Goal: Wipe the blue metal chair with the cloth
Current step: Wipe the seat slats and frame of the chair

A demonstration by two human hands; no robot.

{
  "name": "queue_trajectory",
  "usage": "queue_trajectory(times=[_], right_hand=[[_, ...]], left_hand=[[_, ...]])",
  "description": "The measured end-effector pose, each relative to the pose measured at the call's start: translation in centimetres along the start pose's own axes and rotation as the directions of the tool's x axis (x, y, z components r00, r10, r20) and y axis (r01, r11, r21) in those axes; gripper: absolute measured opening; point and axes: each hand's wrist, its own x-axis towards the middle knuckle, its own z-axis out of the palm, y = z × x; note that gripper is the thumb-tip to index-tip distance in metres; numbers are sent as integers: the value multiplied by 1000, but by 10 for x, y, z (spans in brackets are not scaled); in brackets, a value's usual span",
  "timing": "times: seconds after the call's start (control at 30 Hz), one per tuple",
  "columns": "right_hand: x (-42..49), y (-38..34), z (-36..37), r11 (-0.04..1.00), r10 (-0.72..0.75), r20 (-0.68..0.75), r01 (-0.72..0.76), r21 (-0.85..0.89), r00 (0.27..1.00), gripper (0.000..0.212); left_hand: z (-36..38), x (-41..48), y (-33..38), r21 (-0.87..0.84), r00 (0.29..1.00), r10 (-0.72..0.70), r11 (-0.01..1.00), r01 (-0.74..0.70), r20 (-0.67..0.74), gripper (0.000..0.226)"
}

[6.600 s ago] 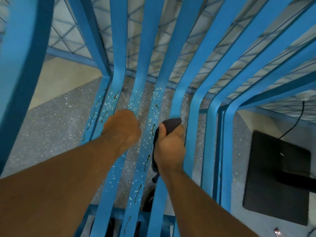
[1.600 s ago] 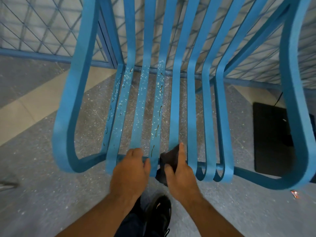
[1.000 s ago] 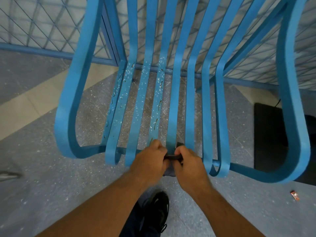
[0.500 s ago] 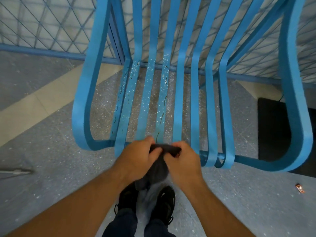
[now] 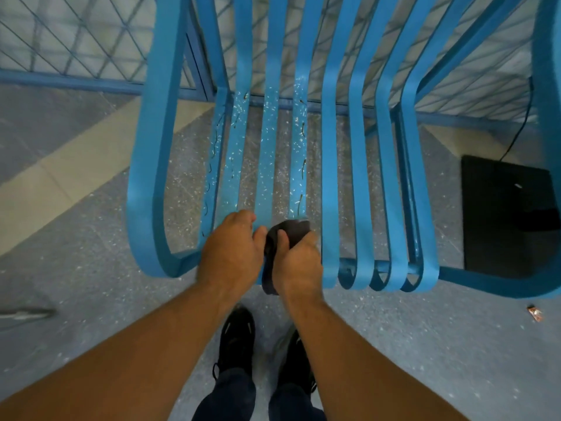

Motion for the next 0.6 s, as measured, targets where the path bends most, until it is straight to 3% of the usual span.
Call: queue_trajectory(times=[0.27, 0.4, 0.47, 0.6], right_hand=[[22, -8, 0, 993, 3, -53, -9, -118, 999, 61], [26, -5, 8, 968, -217, -100, 200, -154, 971, 59], [17, 6, 14, 948, -302, -111, 286, -142, 947, 65], [0, 23, 19, 975, -209, -55, 204, -86, 976, 67]], left_hand=[[7, 21, -7, 128, 990, 20, 992, -1, -141, 44], [11, 31, -14, 86, 982, -144, 984, 155, -123, 58], [11, 38, -13, 33, 959, -272, 961, 275, -80, 46], [9, 47, -10, 75, 922, -385, 919, 387, -40, 23]])
